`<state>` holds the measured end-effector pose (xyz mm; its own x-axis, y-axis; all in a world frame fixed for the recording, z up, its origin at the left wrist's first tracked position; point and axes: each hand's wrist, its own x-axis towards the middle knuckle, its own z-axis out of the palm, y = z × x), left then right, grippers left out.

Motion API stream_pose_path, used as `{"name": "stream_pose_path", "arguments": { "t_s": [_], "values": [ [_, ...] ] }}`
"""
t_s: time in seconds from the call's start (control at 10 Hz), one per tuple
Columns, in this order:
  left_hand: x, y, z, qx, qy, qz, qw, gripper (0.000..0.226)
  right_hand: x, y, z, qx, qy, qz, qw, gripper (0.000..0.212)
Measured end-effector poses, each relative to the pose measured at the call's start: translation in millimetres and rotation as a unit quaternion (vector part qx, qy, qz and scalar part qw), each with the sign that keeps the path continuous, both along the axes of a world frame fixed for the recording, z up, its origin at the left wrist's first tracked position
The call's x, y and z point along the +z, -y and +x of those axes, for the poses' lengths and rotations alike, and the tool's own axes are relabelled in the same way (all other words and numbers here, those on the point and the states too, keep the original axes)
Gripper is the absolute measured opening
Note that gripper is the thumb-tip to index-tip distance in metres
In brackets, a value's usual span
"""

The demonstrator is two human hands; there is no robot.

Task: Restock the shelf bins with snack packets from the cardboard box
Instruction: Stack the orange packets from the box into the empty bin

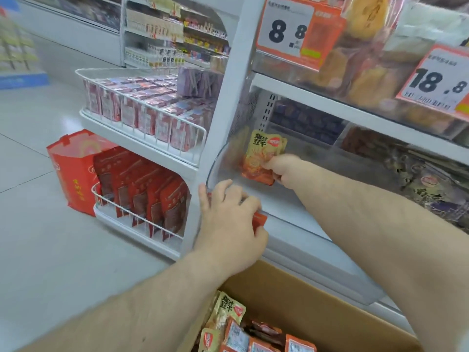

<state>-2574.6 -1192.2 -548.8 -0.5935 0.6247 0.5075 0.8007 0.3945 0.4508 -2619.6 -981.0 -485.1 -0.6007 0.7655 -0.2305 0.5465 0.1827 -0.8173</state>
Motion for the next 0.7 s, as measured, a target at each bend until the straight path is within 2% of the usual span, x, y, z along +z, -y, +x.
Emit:
{"name": "stream_pose_path", "arguments": {
  "t_s": [0.1, 0.2, 0.3, 0.4, 0.5, 0.7],
  "values": [
    [-4.5, 1.3, -2.3, -0.01, -0.022, 0.005, 1.0, 0.033, -37.8, -41.9, -37.4, -0.011, 0.007, 0.029, 1.0, 0.023],
    [-5.0, 1.8, -2.4, -0.008, -0.026, 0.016, 1.0, 0.035, -41.4, -33.8, -42.6, -0.032, -0.016, 0.05, 0.998, 0.034],
    [-5.5, 1.5, -2.5, -0.006, -0.036, 0.012, 0.999, 0.037, -21.5, 12.4, -21.7, -0.062, 0.003, 0.107, 0.992, 0.026],
    [-4.2, 1.9, -2.6, -0.01, -0.034, 0.005, 0.999, 0.038, -28.3, 2.6, -29.4, -0.086, 0.022, 0.152, 0.984, 0.034],
    [-2.2, 2.9, -1.7, -0.009, -0.031, -0.002, 0.999, 0.038, -29.0, 0.7, -29.6, -0.07, 0.04, 0.146, 0.986, 0.041],
    [2.2, 4.1, 1.2, -0.009, -0.011, -0.014, 1.0, 0.037, -25.9, 3.0, -33.5, -0.007, 0.044, 0.11, 0.993, 0.009]
  ]
}}
